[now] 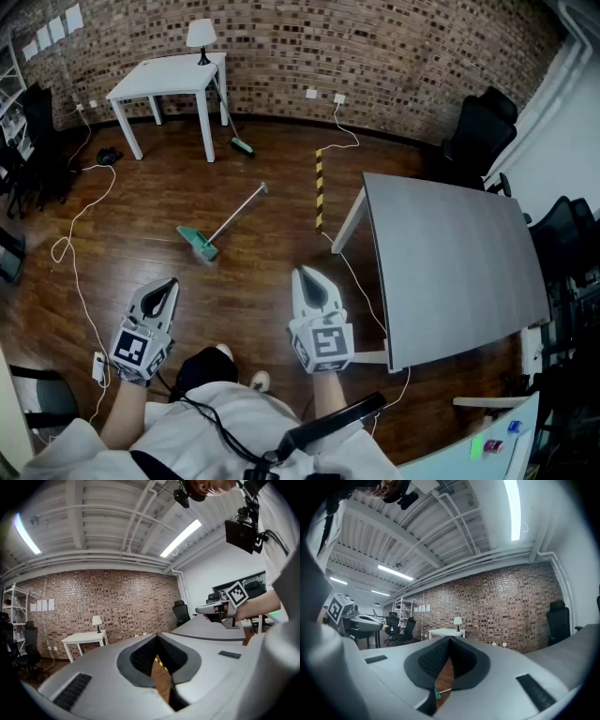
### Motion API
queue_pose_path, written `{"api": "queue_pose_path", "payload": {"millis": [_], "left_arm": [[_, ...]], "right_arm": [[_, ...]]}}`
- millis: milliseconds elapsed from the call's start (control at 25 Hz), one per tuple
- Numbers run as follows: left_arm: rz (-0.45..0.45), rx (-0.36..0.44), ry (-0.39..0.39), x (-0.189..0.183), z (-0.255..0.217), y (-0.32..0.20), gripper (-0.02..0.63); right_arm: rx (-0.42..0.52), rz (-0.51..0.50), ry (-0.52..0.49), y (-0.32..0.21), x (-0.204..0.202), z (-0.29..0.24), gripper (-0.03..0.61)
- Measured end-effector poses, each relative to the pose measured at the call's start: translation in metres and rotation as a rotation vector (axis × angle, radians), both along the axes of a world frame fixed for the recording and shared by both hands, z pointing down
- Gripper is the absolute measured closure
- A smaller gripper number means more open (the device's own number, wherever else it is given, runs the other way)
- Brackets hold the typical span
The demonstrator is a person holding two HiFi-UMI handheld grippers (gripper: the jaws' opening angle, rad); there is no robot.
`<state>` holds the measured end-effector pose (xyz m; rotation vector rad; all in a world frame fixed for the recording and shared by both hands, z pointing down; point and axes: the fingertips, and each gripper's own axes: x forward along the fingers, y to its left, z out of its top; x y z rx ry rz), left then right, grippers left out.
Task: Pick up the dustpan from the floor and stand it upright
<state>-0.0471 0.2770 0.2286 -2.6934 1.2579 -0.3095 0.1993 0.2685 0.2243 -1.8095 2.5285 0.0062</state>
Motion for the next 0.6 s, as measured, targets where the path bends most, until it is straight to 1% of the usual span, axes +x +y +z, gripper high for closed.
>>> {"api": "queue_pose_path", "payload": {"millis": [120,280,440,600], "left_arm": [[0.000,-0.016,0.007,0.006,0.007,-0.010,0.621],[-0.005,-0.018,0.006,0.011,0.015,-0.048,0.621],[-0.049,-0.003,0.024,0.004,0.024,-0.120,0.621],[-0.085,-0.002,0.039,-0.009,0.026,-0.215,0.621]], "right_arm": [[-0.019,0.009,0.002,-0.009,0.011,0.007,0.597],[-0.041,0.032,-0.001,-0.041,0.025,0.017,0.597],[-0.035,0.046,0.014,-0.098,0.037,0.024,0.597],[-0.052,0.082,-0.003,-0.183,0.049,0.027,0.597]]}}
